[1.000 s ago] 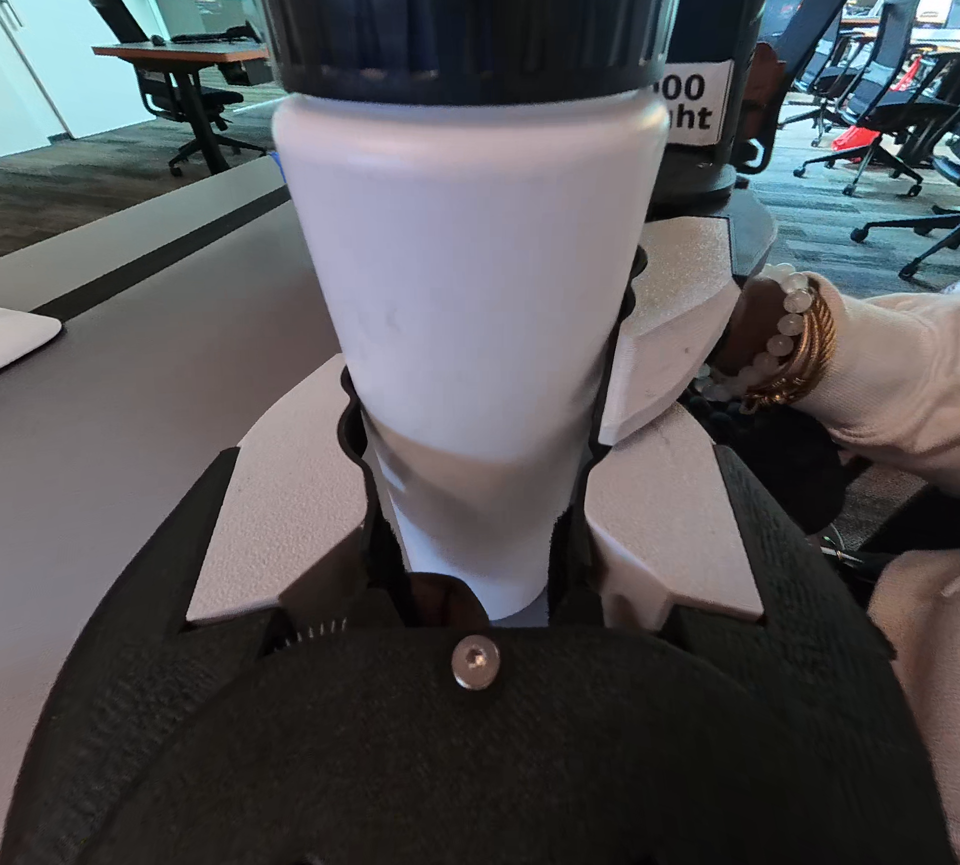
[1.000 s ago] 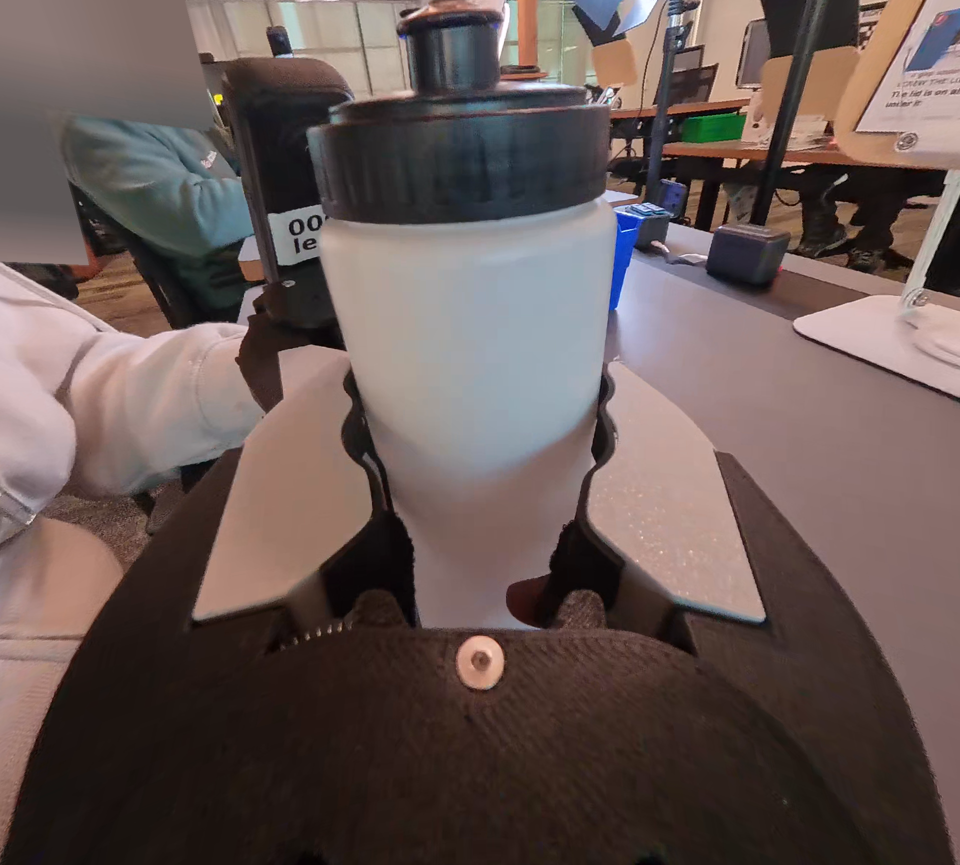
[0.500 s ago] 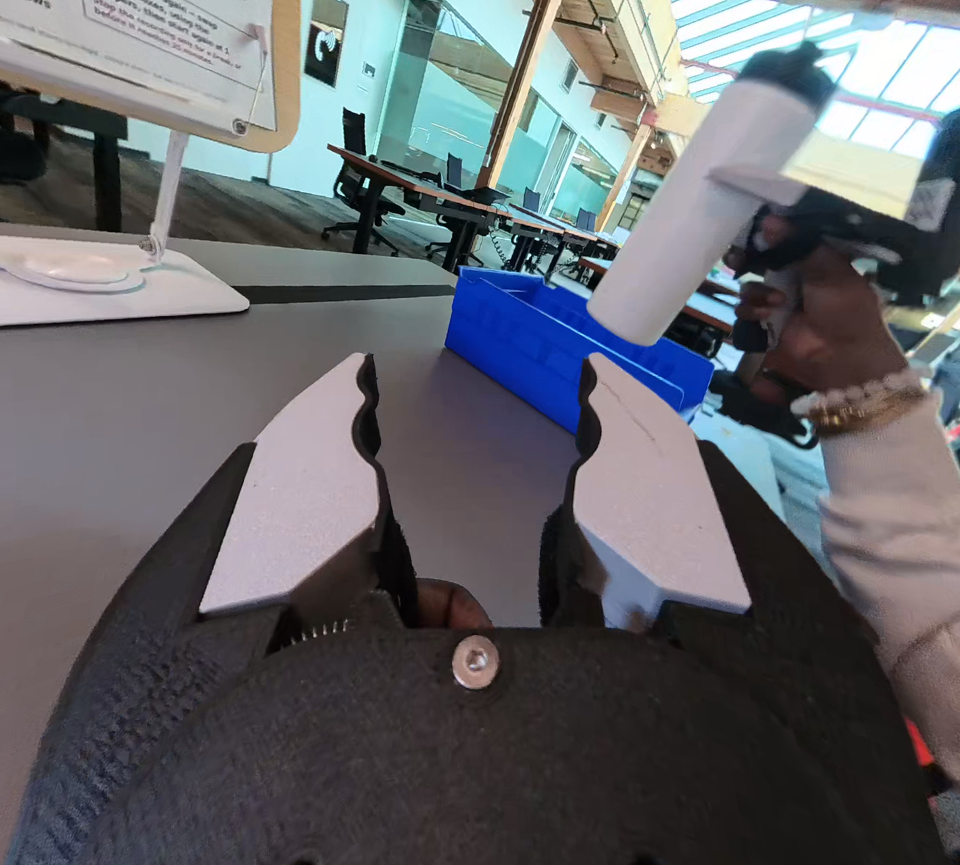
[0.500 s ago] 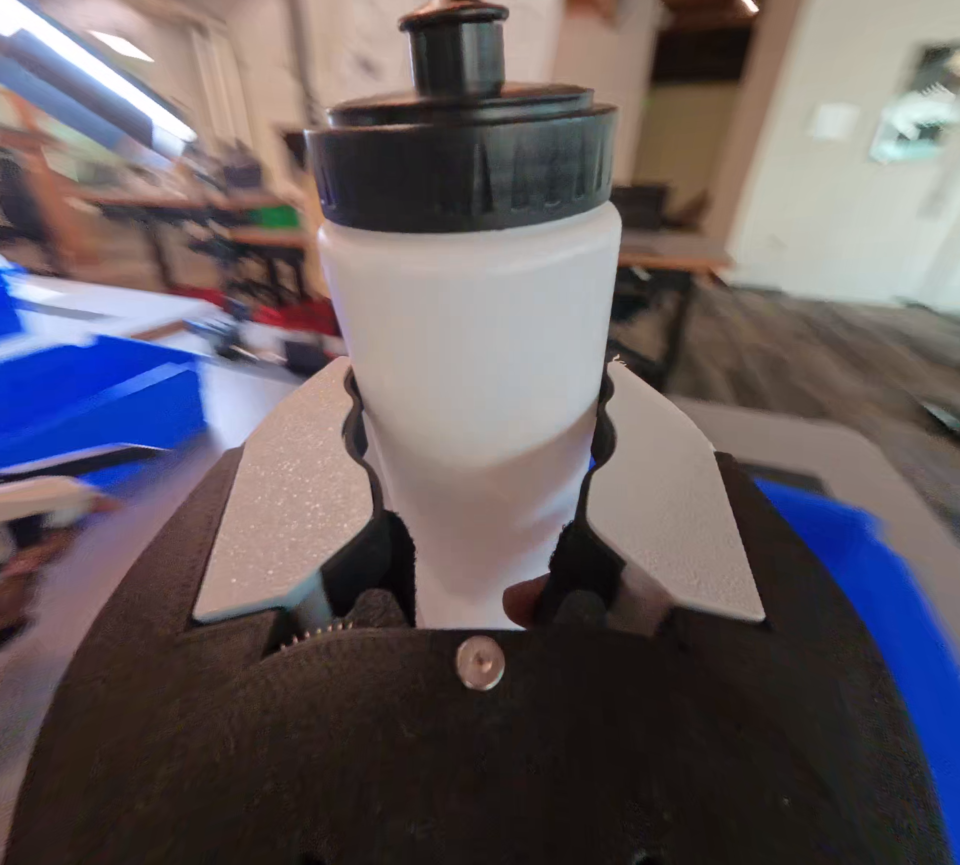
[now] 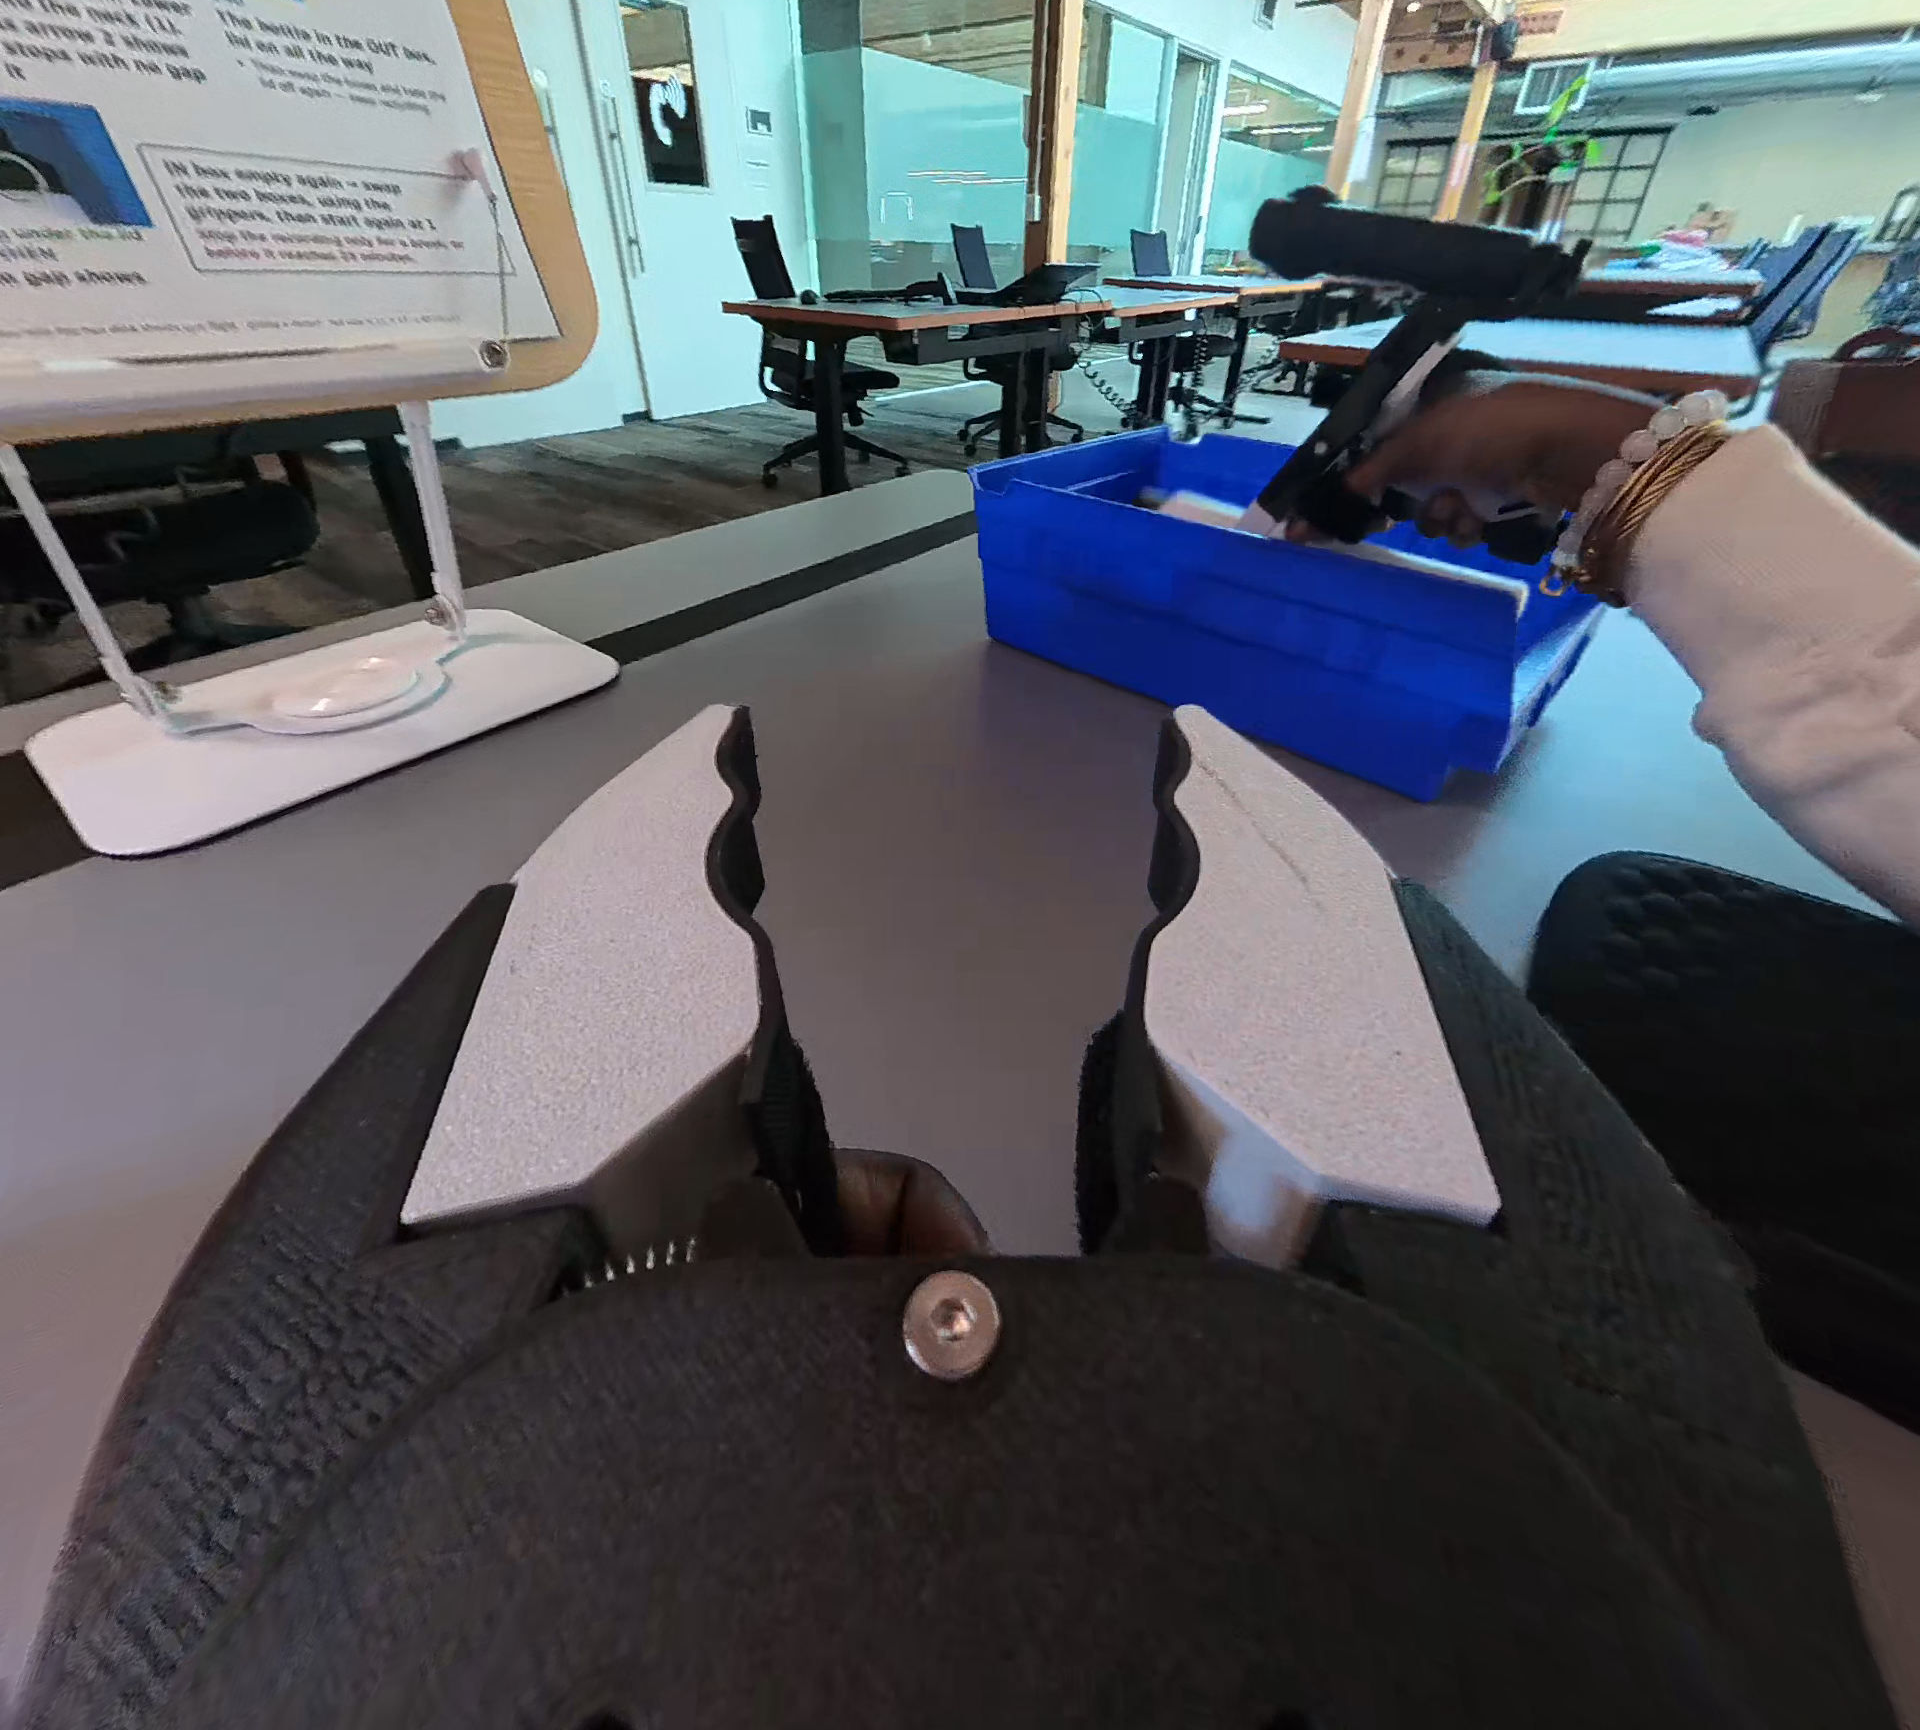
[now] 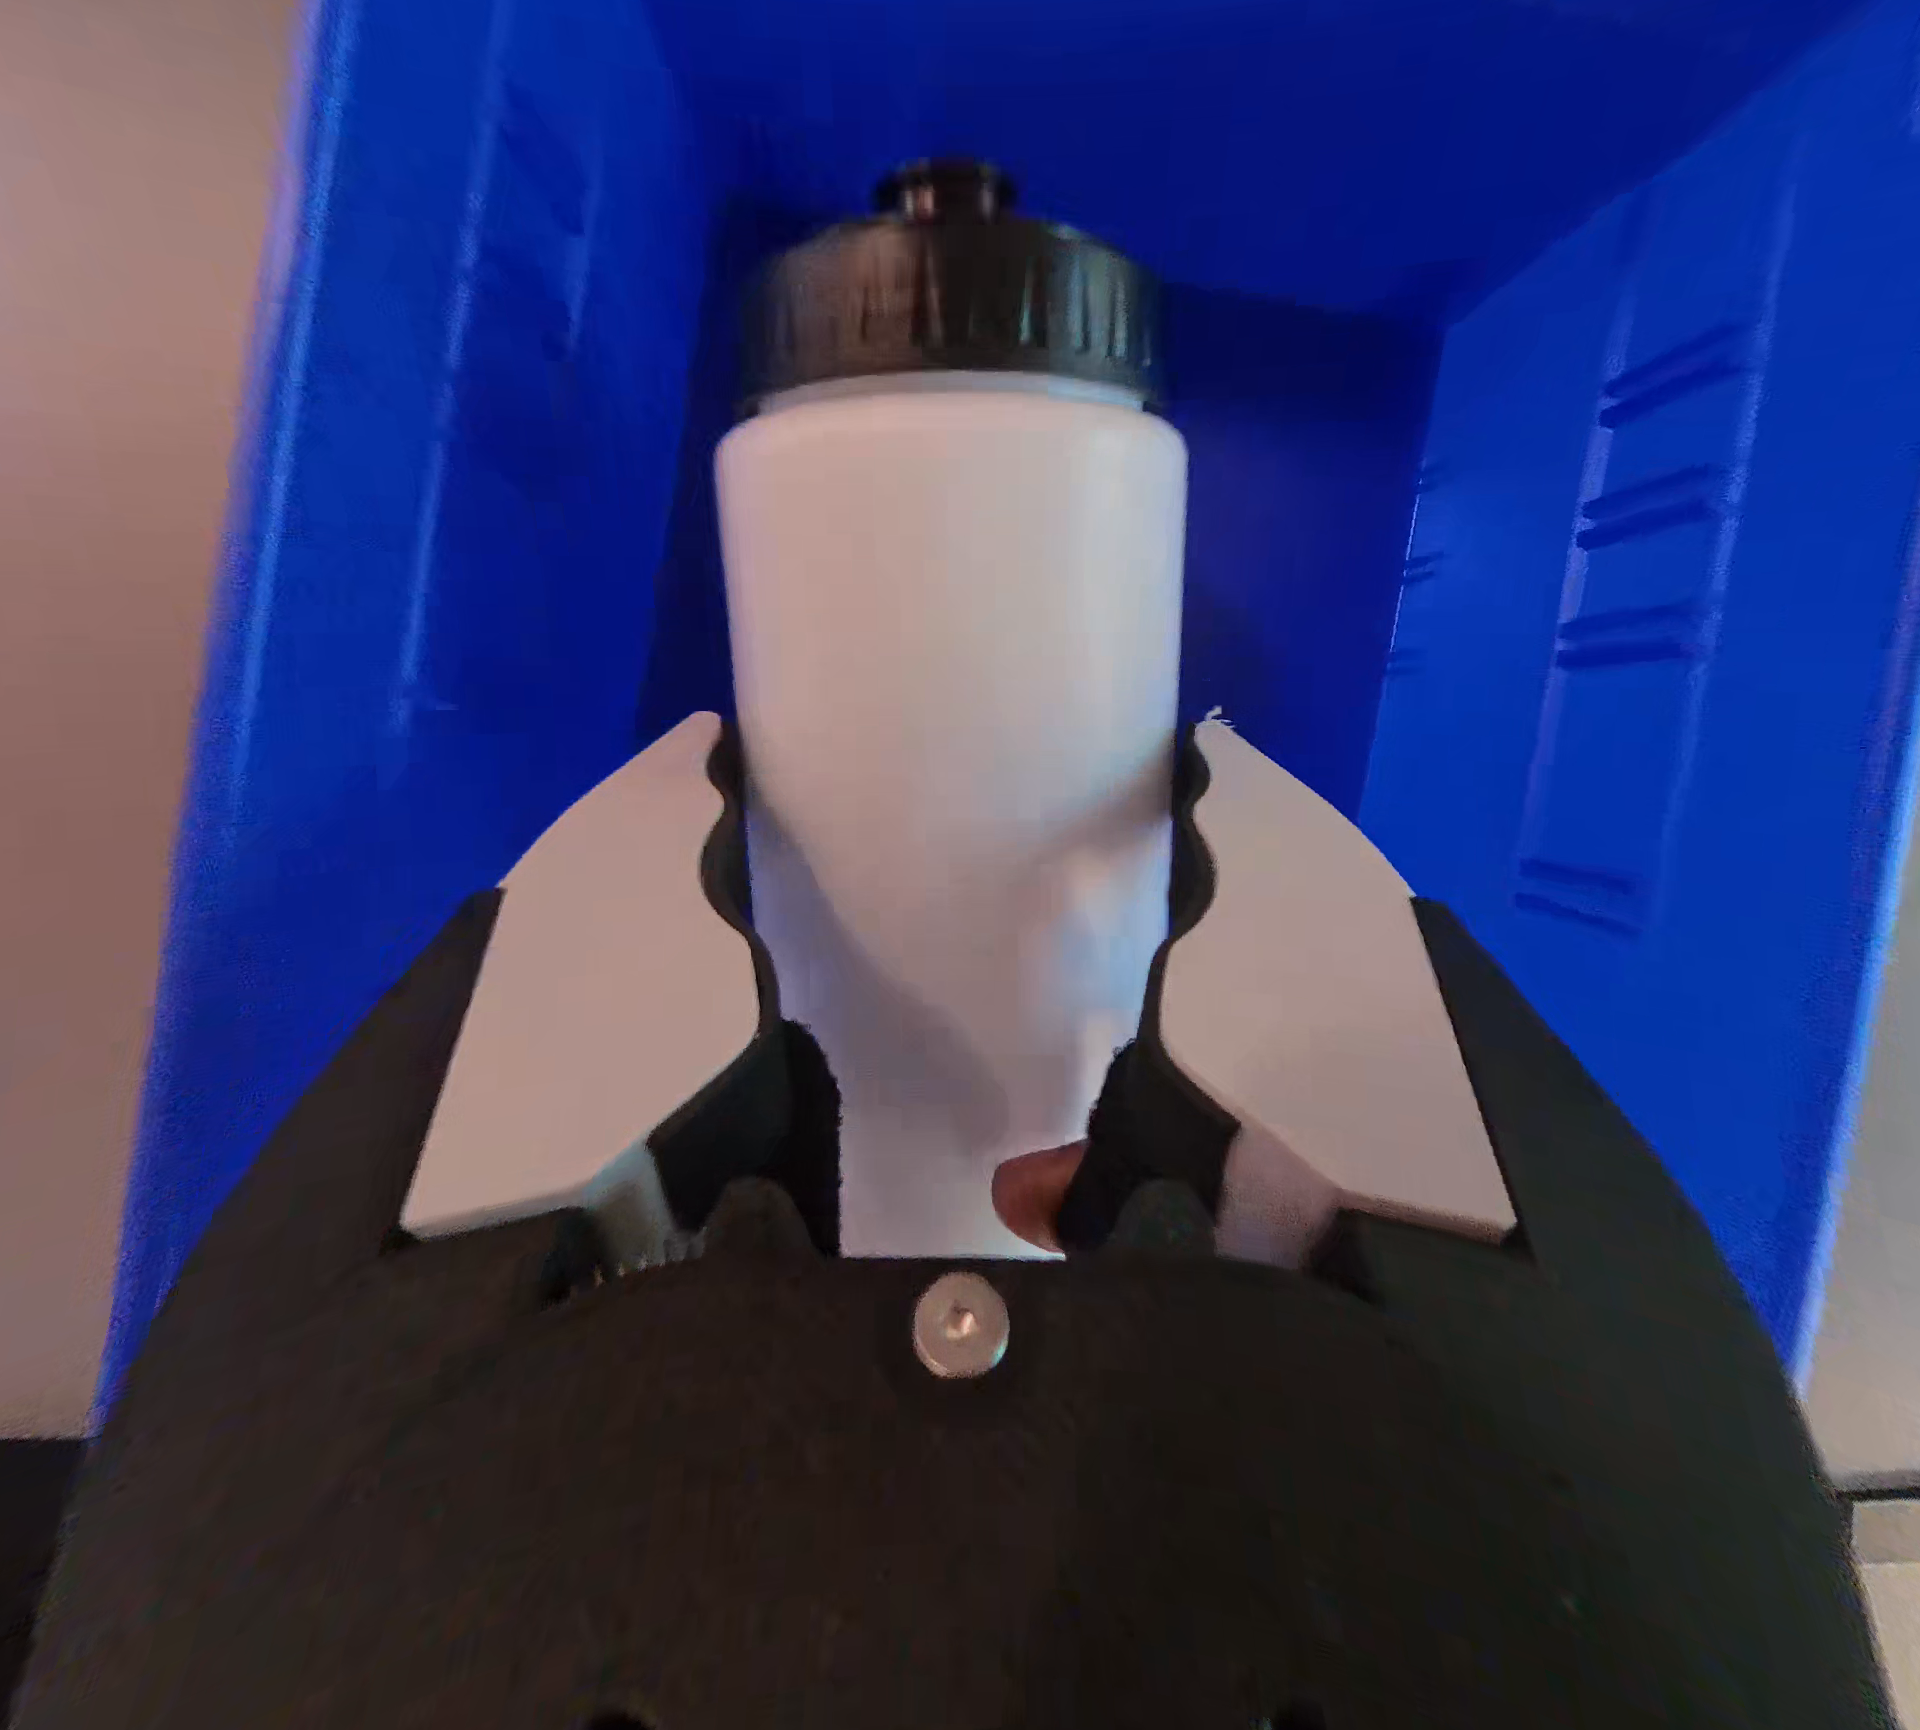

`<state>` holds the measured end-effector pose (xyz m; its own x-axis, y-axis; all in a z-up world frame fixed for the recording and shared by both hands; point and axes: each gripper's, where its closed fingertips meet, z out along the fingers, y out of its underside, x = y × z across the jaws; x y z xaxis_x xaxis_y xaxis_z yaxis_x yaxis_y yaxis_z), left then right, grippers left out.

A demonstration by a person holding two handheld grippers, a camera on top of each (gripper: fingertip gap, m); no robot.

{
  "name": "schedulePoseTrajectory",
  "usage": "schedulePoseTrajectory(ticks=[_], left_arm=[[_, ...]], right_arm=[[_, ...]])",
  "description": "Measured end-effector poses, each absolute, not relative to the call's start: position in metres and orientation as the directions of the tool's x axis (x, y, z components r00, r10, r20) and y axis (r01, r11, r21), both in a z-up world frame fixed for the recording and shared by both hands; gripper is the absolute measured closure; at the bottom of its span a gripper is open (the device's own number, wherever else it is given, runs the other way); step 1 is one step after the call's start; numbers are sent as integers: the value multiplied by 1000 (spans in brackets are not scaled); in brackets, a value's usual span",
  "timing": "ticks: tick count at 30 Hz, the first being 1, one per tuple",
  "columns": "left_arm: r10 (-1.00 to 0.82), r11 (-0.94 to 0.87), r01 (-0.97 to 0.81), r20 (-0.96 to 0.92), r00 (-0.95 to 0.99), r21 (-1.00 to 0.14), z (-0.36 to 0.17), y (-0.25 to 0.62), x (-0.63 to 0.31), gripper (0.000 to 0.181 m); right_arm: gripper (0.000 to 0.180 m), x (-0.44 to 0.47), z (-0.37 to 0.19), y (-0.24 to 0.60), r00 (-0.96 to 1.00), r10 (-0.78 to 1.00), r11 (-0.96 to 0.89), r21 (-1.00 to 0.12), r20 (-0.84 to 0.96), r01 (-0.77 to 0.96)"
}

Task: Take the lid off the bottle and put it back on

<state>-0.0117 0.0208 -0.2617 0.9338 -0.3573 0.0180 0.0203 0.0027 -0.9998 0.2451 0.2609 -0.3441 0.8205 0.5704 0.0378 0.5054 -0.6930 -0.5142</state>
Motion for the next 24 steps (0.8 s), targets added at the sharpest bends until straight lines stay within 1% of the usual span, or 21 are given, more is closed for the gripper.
schedulePoseTrajectory(ticks=[1,4,6,9,11,12,15,17,19,20,21,22,23,24], left_arm=[[-346,14,-4,-8,938,-1000,-260,20,-13,107],[-312,47,-67,-78,947,-997,-247,9,-14,105],[-259,76,-91,-108,960,-993,-233,-8,-19,104],[-63,95,-134,-140,988,-986,-218,-45,-51,104],[92,47,-174,-169,981,-984,-220,-70,-83,104],[166,6,-190,-187,968,-982,-224,-82,-101,104],[321,-150,-216,-255,912,-965,-249,-108,-150,105],[355,-252,-200,-282,891,-947,-269,-114,-173,105],[335,-333,-163,-278,900,-929,-288,-111,-183,107],[316,-363,-146,-269,910,-920,-296,-107,-184,109],[294,-392,-127,-254,921,-911,-306,-104,-182,113],[271,-414,-104,-231,935,-904,-314,-100,-180,127],[255,-423,-85,-208,944,-902,-321,-97,-176,141],[272,-413,-84,-211,939,-907,-322,-95,-177,151]], right_arm=[[108,245,-348,262,818,574,-692,-509,42,512],[107,244,-341,263,819,572,-659,-563,55,498],[102,240,-317,258,814,578,-580,-671,60,462],[100,222,-263,226,765,643,-368,-867,24,337],[100,209,-240,189,709,706,-259,-928,8,269],[100,203,-238,169,673,740,-232,-936,7,265],[88,190,-253,123,578,815,-187,-927,39,326],[83,186,-273,114,574,817,-197,-907,57,371],[83,184,-293,114,600,798,-229,-891,58,391],[87,182,-301,115,614,788,-250,-884,51,395],[96,181,-308,117,627,777,-266,-878,49,398],[108,180,-313,119,640,766,-275,-873,54,404],[115,182,-317,123,665,742,-275,-868,81,413],[127,187,-319,128,691,710,-262,-862,132,434]])
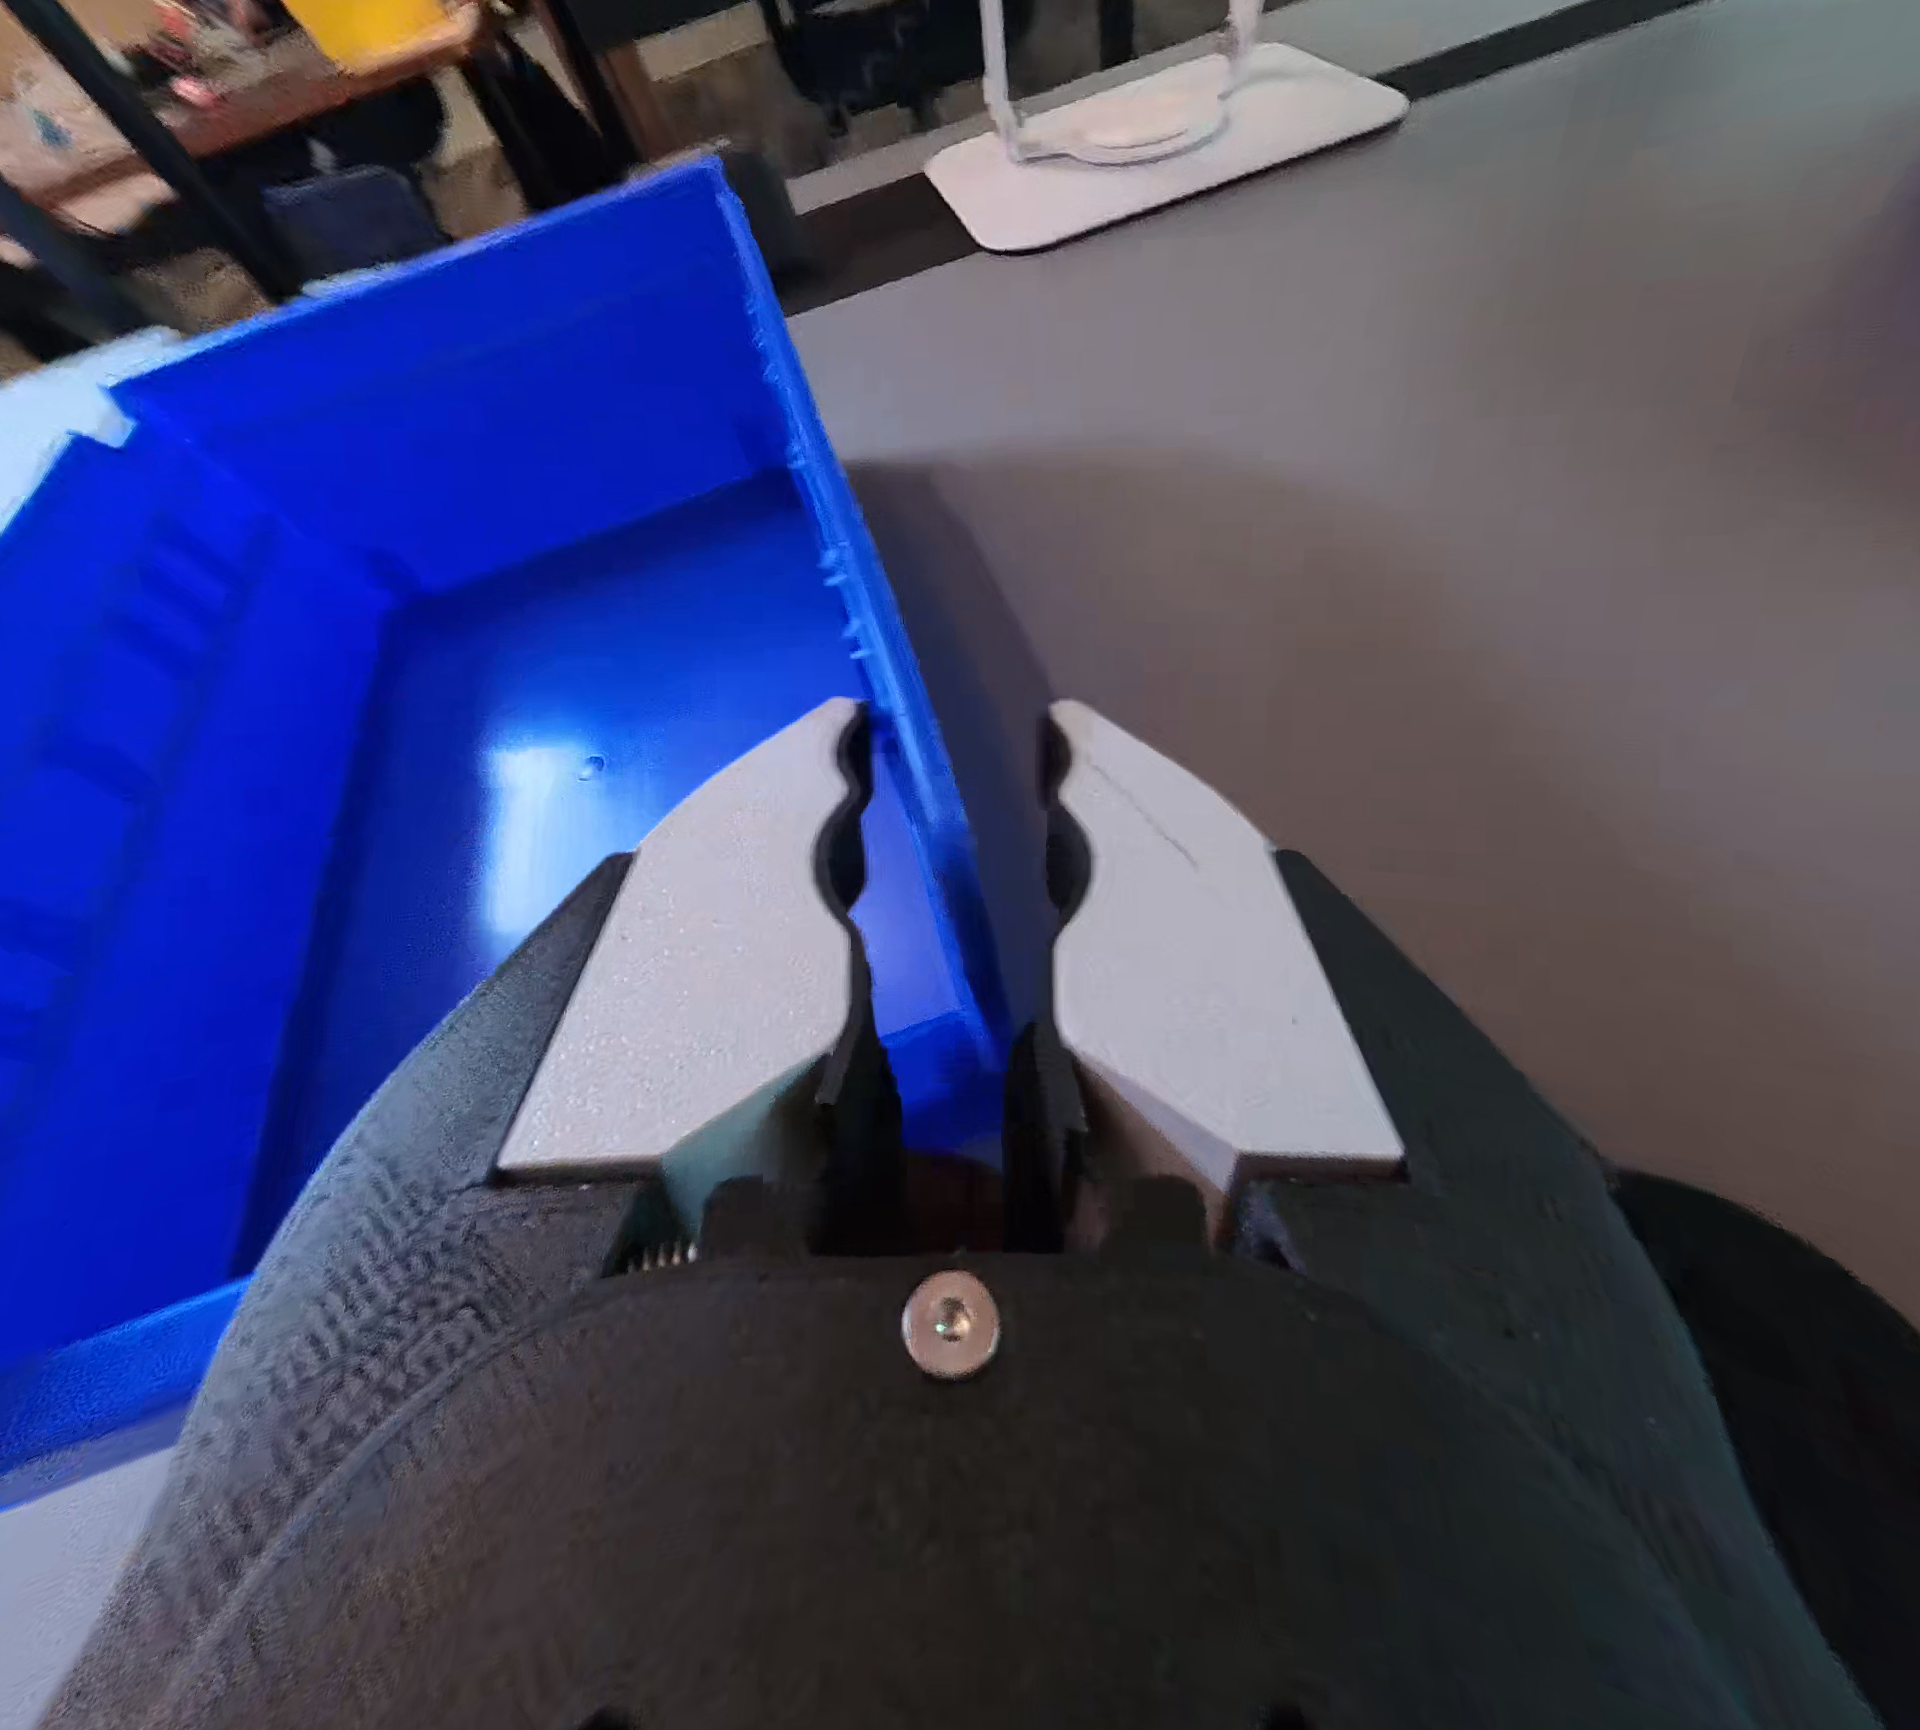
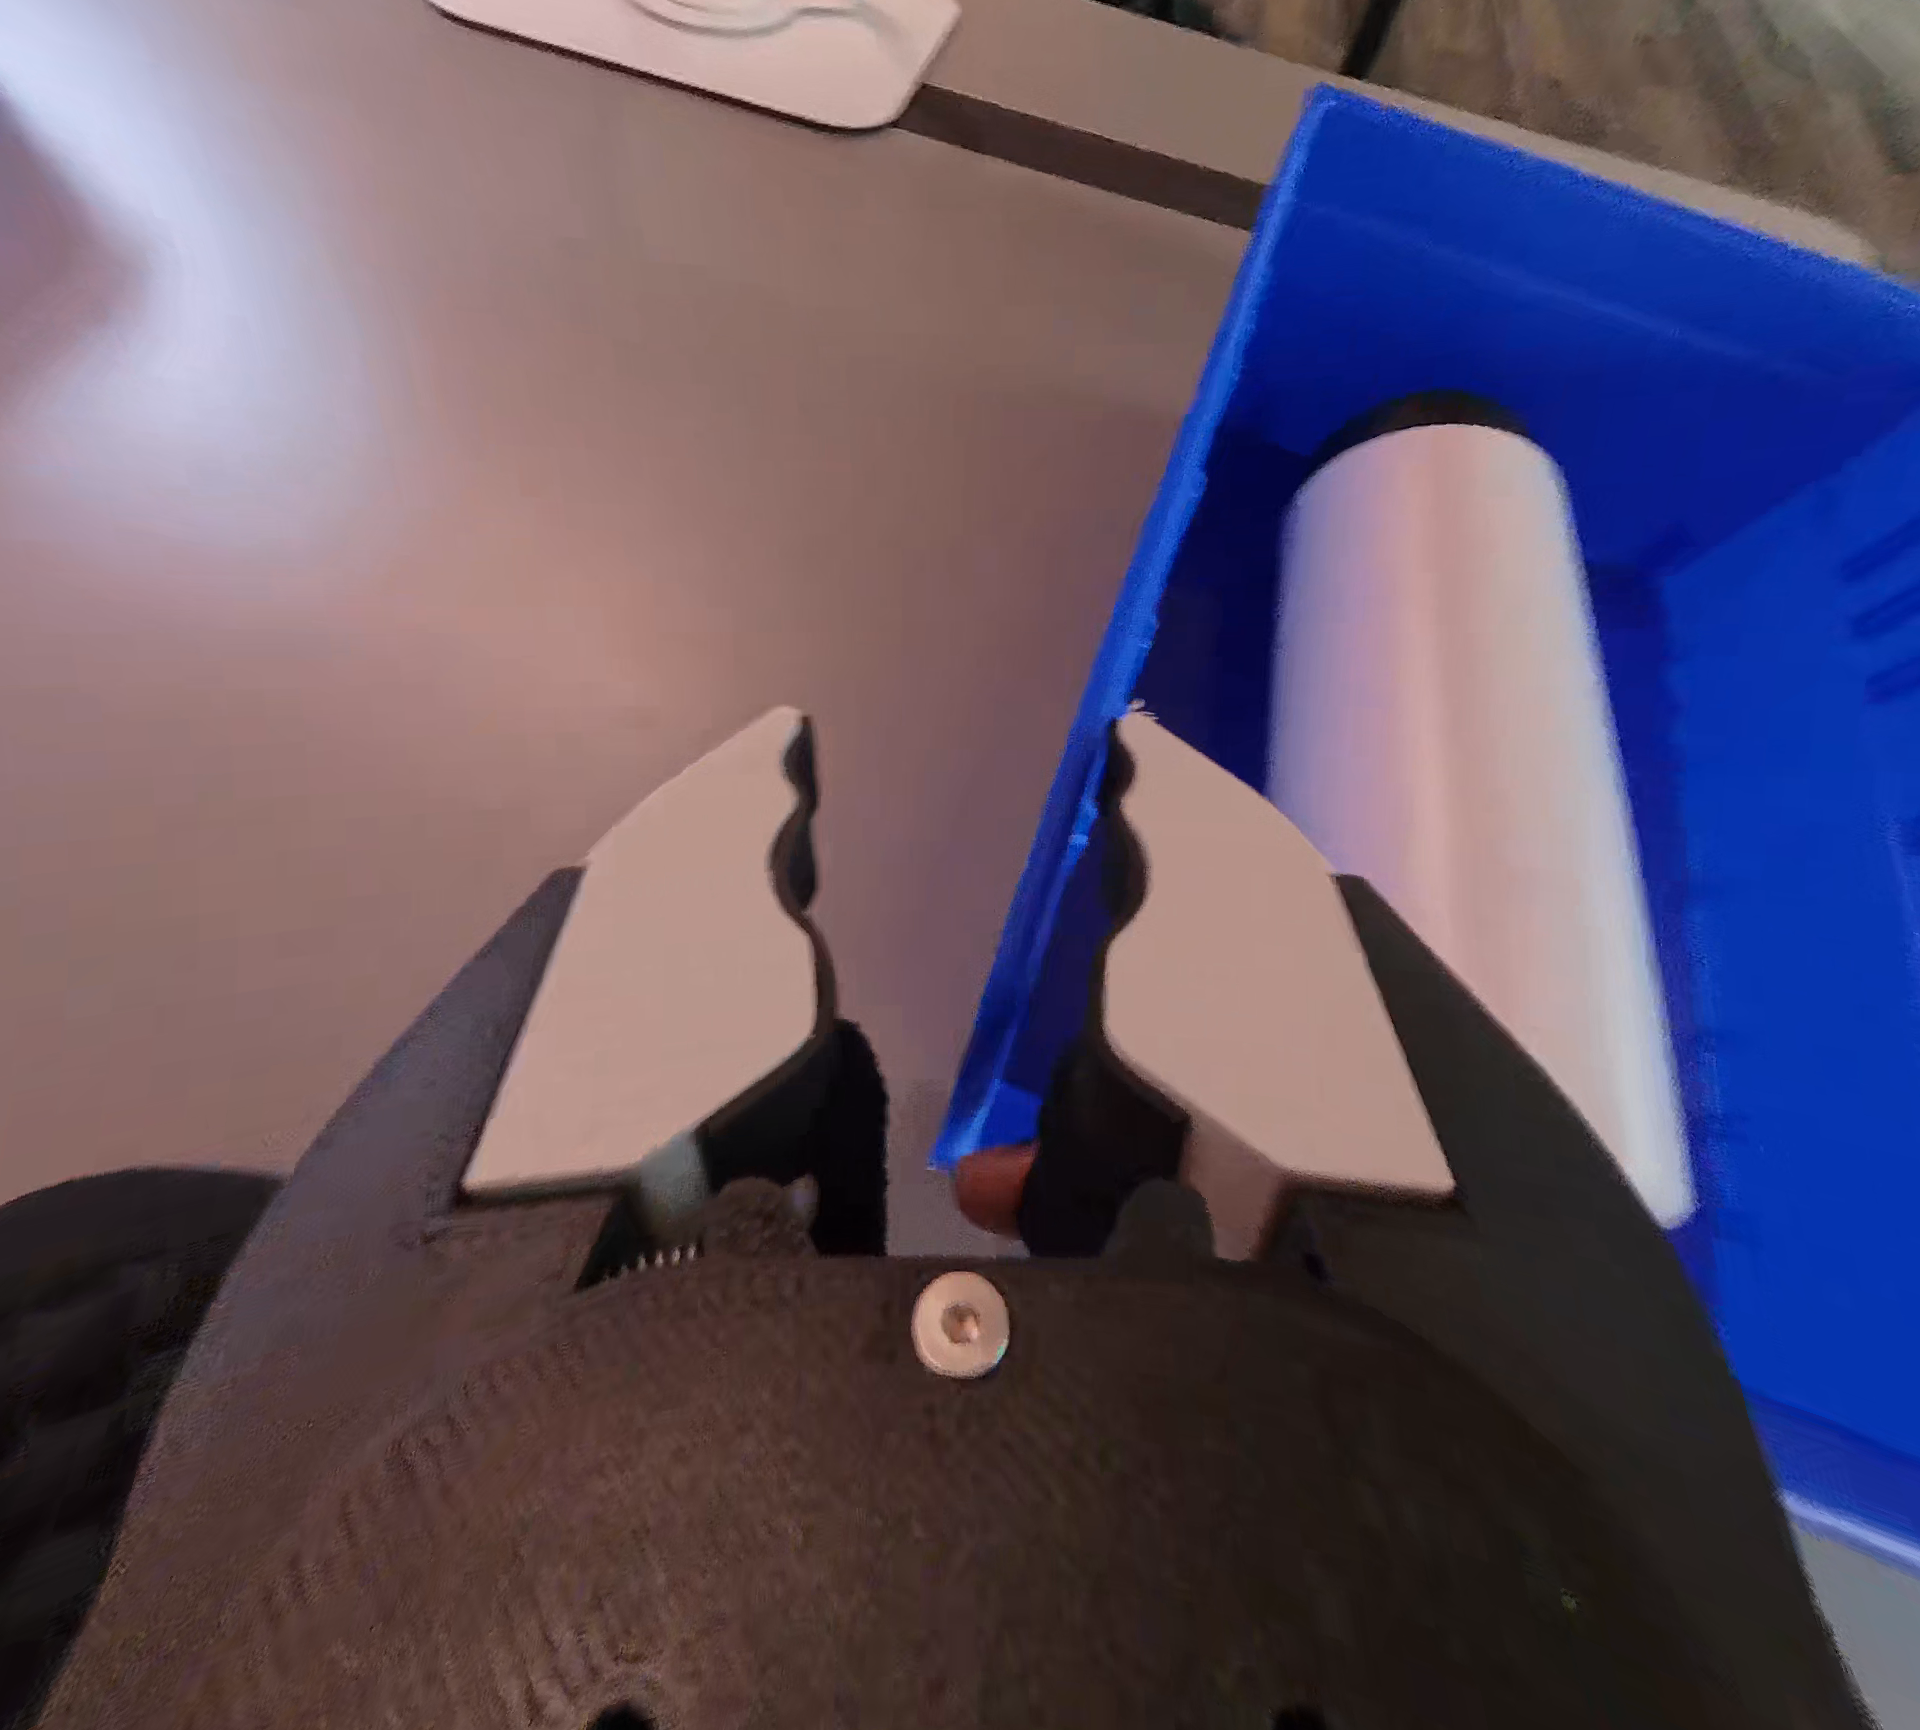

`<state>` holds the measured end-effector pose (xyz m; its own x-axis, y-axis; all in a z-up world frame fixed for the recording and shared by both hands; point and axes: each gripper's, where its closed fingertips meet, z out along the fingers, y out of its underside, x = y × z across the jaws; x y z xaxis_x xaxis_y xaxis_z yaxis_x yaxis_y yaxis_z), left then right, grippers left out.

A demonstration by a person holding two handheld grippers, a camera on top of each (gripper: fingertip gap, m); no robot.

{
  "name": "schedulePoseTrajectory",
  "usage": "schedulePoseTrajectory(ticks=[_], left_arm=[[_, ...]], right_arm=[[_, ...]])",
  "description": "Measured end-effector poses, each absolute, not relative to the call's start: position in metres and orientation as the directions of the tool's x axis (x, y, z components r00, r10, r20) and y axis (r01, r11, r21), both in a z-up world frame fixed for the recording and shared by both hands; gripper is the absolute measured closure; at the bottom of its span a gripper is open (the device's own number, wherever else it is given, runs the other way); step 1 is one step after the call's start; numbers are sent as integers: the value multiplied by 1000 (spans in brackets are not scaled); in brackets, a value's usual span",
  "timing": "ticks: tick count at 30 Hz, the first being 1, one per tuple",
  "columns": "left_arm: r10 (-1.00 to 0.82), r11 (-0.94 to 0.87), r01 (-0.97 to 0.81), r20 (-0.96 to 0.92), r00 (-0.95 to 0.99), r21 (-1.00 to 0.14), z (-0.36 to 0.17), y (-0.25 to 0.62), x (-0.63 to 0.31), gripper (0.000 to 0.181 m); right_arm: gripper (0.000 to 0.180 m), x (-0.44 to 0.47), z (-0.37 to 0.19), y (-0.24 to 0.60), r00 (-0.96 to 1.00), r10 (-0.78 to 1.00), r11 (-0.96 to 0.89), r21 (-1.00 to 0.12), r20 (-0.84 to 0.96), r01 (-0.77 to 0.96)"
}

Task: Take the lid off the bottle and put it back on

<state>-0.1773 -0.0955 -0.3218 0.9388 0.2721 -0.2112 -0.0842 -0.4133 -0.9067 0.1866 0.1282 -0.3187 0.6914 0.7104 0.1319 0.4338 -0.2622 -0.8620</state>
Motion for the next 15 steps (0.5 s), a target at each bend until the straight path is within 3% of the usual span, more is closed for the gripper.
schedulePoseTrajectory(ticks=[1,4,7,15], left_arm=[[293,-411,-111,-246,924,-905,-321,-95,-181,164],[263,-435,-174,-310,914,-883,-321,-89,-176,163],[232,-440,-200,-326,916,-875,-321,-80,-167,162],[100,-426,-271,-343,934,-863,-321,-48,-133,157]], right_arm=[[140,191,-319,133,709,680,-244,-854,187,459],[163,194,-317,138,716,654,-201,-856,245,477],[162,188,-317,137,719,671,-219,-877,183,428],[152,155,-319,131,613,760,-152,-858,216,491]])
